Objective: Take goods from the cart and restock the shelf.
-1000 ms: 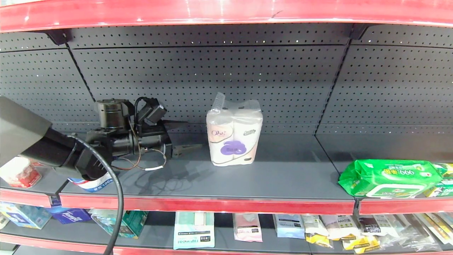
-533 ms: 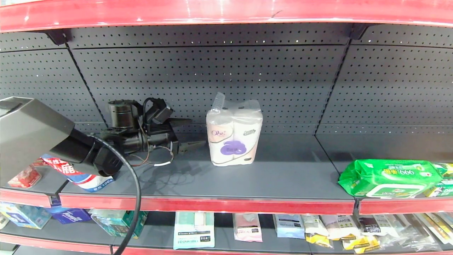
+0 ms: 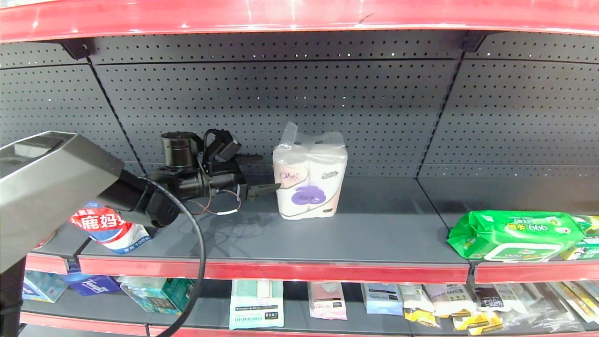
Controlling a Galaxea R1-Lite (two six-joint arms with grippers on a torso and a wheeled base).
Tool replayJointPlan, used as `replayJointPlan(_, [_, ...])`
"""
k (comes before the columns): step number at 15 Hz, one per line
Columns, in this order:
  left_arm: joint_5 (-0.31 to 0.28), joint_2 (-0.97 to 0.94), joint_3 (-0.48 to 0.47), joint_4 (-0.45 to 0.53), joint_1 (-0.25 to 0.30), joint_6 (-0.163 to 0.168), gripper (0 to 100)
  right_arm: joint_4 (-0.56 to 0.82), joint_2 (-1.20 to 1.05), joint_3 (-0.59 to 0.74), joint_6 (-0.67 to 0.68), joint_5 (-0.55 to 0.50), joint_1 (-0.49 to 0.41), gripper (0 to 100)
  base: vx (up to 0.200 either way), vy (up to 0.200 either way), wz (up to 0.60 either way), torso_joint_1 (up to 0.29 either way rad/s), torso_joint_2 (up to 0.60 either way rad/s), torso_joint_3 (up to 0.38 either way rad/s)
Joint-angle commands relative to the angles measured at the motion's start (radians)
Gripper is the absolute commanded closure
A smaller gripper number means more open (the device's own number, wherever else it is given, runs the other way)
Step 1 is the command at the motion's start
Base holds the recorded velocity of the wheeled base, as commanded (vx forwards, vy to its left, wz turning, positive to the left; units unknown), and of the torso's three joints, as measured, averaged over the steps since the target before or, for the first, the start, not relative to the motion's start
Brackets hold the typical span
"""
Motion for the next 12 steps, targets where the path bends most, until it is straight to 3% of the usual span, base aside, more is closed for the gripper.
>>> replayJointPlan(1, [0.0,0.015,-0.004,-0.002,-0.003,0.001,0,0.0,0.001,0.003,-0.002,0.0,0.001,100,0.0,0.0,0.0,0.0,0.0,0.0])
replayJointPlan(8, [0.001,0.076,-0.065,-0.027,-0.01,-0.004,0,0.0,0.001,0.006,-0.022,0.0,0.001,100,0.0,0.0,0.0,0.0,0.0,0.0])
replayJointPlan(12, [-0.003,0.124,-0.134,-0.025,-0.053,-0.013,0,0.0,0.001,0.01,-0.022,-0.001,0.001,100,0.0,0.0,0.0,0.0,0.0,0.0])
